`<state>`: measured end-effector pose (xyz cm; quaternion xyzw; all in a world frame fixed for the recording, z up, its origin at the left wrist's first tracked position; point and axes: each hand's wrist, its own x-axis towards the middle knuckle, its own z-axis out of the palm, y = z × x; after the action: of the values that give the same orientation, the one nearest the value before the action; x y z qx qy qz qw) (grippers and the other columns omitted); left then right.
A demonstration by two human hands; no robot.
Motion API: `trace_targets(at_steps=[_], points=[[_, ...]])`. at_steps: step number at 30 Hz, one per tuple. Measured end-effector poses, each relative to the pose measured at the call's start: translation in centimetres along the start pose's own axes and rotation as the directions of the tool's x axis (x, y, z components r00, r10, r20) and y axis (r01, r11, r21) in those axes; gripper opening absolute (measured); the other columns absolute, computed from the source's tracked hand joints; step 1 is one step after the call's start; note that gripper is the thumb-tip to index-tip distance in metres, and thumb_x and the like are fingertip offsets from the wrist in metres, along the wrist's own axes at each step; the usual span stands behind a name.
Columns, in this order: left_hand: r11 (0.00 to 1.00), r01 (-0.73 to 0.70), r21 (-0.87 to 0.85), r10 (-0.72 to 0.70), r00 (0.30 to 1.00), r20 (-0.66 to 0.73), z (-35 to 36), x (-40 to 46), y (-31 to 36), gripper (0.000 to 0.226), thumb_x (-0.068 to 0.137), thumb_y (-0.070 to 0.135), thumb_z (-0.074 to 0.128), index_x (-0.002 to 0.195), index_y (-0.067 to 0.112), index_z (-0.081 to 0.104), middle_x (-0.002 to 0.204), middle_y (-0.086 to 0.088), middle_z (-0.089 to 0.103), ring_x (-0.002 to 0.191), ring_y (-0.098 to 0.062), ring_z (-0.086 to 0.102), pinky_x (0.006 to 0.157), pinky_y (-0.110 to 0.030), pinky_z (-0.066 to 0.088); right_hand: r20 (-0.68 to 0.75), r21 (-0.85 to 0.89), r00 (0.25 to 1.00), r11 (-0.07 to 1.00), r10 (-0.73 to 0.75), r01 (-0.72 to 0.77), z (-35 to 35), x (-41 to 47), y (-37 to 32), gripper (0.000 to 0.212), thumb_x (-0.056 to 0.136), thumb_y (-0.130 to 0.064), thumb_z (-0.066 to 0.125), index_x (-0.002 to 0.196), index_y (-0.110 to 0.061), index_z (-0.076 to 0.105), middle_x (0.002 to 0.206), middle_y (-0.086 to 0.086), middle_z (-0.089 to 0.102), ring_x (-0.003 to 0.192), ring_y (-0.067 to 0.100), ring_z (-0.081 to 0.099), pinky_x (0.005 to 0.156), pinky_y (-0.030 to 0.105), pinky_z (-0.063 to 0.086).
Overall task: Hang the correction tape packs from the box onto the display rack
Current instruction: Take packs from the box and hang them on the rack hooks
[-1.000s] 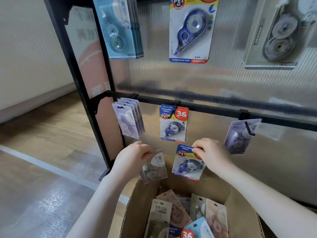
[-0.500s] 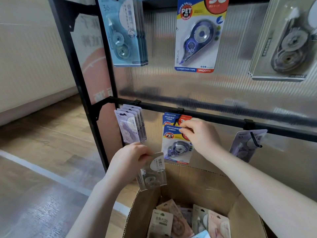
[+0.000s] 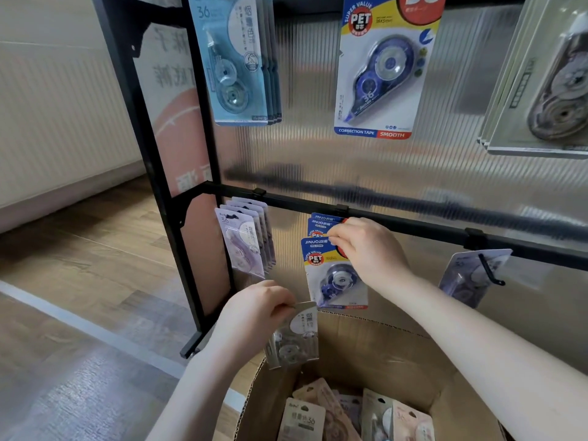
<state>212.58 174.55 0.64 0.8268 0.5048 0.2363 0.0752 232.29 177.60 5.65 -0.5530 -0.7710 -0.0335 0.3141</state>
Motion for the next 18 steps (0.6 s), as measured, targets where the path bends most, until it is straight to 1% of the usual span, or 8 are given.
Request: trace_targets(at_steps=[2, 3, 6, 9, 11, 13, 15, 18], points=[[1.000, -0.005, -0.001, 0.005, 1.000, 0.008, 0.2, 0.0, 0.0, 0.016, 0.090, 0.028, 0.056, 0.099, 0.027, 0.069, 0.093, 0.014, 0.058, 0.079, -0.002, 0.047, 0.063, -0.009, 0.035, 0.023, -0.032, 1.000, 0.999, -0.019, 0.020, -0.3, 0.3, 0.0, 0.030, 0.094, -0.028, 0.053, 0.111, -0.008, 0.065, 0.108, 0.007, 0.065, 0.101, 0.019, 0.057, 0.076, 0.025, 0.044], [1.000, -0.007, -0.001, 0.007, 1.000, 0.010, 0.3, 0.0, 0.0, 0.016, 0.090, 0.028, 0.056, 0.100, 0.028, 0.069, 0.094, 0.015, 0.058, 0.079, -0.001, 0.046, 0.063, -0.009, 0.034, 0.031, -0.047, 0.999, 0.998, -0.033, 0.034, -0.3, 0.5, 0.0, 0.030, 0.094, -0.029, 0.052, 0.110, -0.008, 0.065, 0.106, 0.006, 0.064, 0.100, 0.019, 0.057, 0.073, 0.024, 0.041], [1.000, -0.002, -0.005, 0.002, 1.000, 0.014, 0.5, 0.0, 0.0, 0.016, 0.090, 0.029, 0.056, 0.099, 0.028, 0.069, 0.090, 0.016, 0.054, 0.079, -0.001, 0.045, 0.067, -0.017, 0.041, 0.064, -0.084, 0.994, 0.992, -0.089, 0.094, -0.4, 1.1, -0.1, 0.028, 0.095, -0.028, 0.051, 0.105, -0.007, 0.066, 0.100, 0.006, 0.063, 0.094, 0.018, 0.054, 0.069, 0.024, 0.034], [1.000, 0.000, -0.007, 0.000, 1.000, 0.021, 0.6, 0.0, 0.0, 0.015, 0.089, 0.029, 0.056, 0.097, 0.027, 0.069, 0.087, 0.017, 0.052, 0.077, -0.001, 0.044, 0.065, -0.016, 0.039, 0.123, -0.101, 0.987, 0.988, -0.107, 0.120, -0.2, 1.5, -0.3, 0.029, 0.096, -0.029, 0.049, 0.107, -0.007, 0.064, 0.104, 0.006, 0.062, 0.094, 0.015, 0.050, 0.071, 0.024, 0.033], [1.000, -0.002, 0.000, 0.002, 1.000, 0.031, 0.7, 0.0, 0.0, 0.016, 0.090, 0.030, 0.056, 0.098, 0.027, 0.069, 0.089, 0.016, 0.053, 0.078, -0.001, 0.044, 0.066, -0.016, 0.039, 0.151, -0.089, 0.985, 0.991, -0.086, 0.100, -0.1, 1.8, -0.4, 0.029, 0.096, -0.029, 0.048, 0.108, -0.007, 0.063, 0.104, 0.005, 0.061, 0.092, 0.011, 0.048, 0.071, 0.024, 0.034], [1.000, -0.004, -0.003, 0.004, 0.999, 0.042, 0.8, 0.0, 0.0, 0.017, 0.090, 0.031, 0.055, 0.100, 0.027, 0.069, 0.093, 0.015, 0.055, 0.079, -0.001, 0.045, 0.069, -0.018, 0.041, 0.181, -0.055, 0.982, 0.997, -0.046, 0.057, -0.1, 2.1, -0.3, 0.029, 0.098, -0.027, 0.046, 0.108, -0.006, 0.063, 0.103, 0.006, 0.060, 0.093, 0.014, 0.050, 0.070, 0.025, 0.035], [1.000, -0.007, -0.004, 0.007, 0.999, 0.049, 0.8, 0.1, 0.1, 0.018, 0.091, 0.031, 0.055, 0.101, 0.027, 0.069, 0.096, 0.014, 0.058, 0.082, -0.002, 0.048, 0.070, -0.019, 0.042, 0.203, 0.001, 0.979, 1.000, -0.005, 0.005, -0.1, 2.2, 0.0, 0.028, 0.099, -0.024, 0.044, 0.111, -0.007, 0.063, 0.106, 0.007, 0.060, 0.096, 0.015, 0.052, 0.070, 0.024, 0.034], [1.000, -0.004, -0.009, 0.004, 0.998, 0.058, 0.9, 0.0, 0.0, 0.018, 0.091, 0.031, 0.054, 0.099, 0.026, 0.069, 0.098, 0.012, 0.060, 0.087, -0.005, 0.053, 0.072, -0.020, 0.044, 0.216, 0.035, 0.976, 0.999, 0.022, -0.031, -0.1, 2.1, 0.6, 0.029, 0.098, -0.023, 0.045, 0.114, -0.007, 0.062, 0.112, 0.005, 0.060, 0.095, 0.010, 0.050, 0.073, 0.022, 0.036]])
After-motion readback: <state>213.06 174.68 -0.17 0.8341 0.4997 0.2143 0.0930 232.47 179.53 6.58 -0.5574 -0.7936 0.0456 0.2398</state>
